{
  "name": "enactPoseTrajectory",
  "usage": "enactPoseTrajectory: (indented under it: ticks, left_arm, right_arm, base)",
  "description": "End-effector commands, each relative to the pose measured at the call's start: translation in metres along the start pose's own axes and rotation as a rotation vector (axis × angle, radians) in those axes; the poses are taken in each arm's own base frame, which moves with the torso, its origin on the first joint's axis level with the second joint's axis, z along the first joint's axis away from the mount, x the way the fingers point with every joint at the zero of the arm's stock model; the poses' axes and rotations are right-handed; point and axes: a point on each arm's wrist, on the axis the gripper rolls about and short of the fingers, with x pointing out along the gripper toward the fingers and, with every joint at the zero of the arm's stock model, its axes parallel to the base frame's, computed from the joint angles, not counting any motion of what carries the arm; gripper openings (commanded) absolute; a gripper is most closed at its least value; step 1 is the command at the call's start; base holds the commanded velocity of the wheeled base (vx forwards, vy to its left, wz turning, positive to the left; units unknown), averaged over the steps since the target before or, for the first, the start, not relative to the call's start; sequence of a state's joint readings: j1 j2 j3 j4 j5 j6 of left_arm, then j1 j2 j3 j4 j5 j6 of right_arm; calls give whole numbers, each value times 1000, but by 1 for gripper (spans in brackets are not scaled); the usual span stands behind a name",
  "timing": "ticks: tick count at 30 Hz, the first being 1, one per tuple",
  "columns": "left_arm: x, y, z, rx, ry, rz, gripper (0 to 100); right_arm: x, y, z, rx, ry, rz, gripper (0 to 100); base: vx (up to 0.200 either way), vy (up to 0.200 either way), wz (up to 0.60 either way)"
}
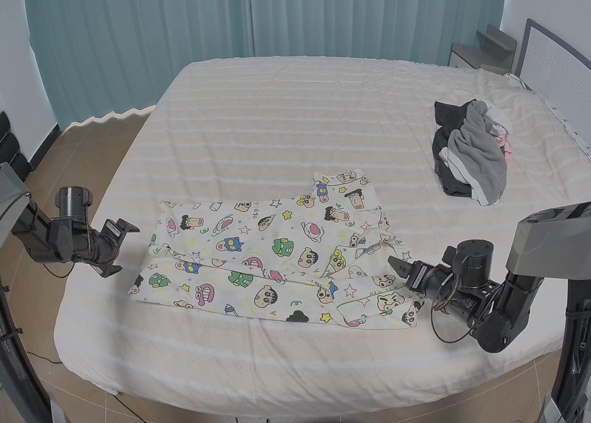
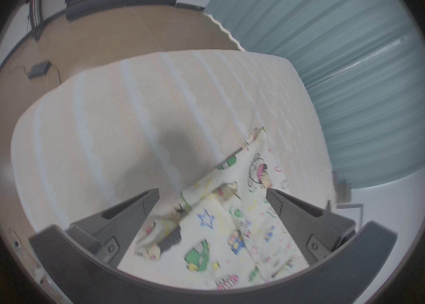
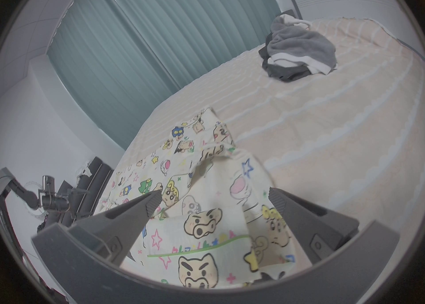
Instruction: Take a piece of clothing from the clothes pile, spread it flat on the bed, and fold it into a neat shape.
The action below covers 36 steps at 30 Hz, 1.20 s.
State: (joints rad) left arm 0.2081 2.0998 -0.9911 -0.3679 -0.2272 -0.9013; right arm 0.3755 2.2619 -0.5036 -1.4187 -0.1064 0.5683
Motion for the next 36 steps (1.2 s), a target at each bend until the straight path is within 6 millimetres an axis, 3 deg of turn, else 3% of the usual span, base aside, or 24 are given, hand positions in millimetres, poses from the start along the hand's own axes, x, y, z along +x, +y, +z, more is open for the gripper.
enactPoseTrajectory:
  ticks: [1, 5, 8, 13, 17, 25, 32, 36]
  left_arm:
    - [-55, 2, 2, -124, 65, -110, 100]
    - [-76, 10, -10, -173, 192, -194, 100]
    - [-91, 23, -19, -200, 309, -271, 100]
    - [-96, 39, -28, -203, 384, -350, 100]
    - [-101, 58, -31, -195, 438, -459, 100]
    - [-95, 78, -40, -182, 458, -516, 100]
    - [-90, 81, -42, -193, 467, -506, 100]
    - [-90, 81, -41, -192, 466, -507, 100]
  right_arm:
    - [-29, 0, 33, 31, -95, -12, 100]
    - [-53, 15, 42, 29, -115, 32, 100]
    - [-81, 45, 32, 34, -40, 93, 100]
    - [-90, 71, 10, 178, 110, 51, 100]
    - [-86, 76, 2, 337, 214, -29, 100]
    - [-63, 70, -15, 406, 279, -117, 100]
    - [-39, 62, -35, 440, 329, -175, 100]
    - [-35, 61, -35, 447, 325, -179, 100]
  base:
    - [0, 0, 0]
    - [0, 0, 0]
    - [0, 0, 0]
    - [0, 0, 0]
    - [0, 0, 0]
    - [0, 0, 0]
    - [0, 0, 0]
    - [0, 0, 0]
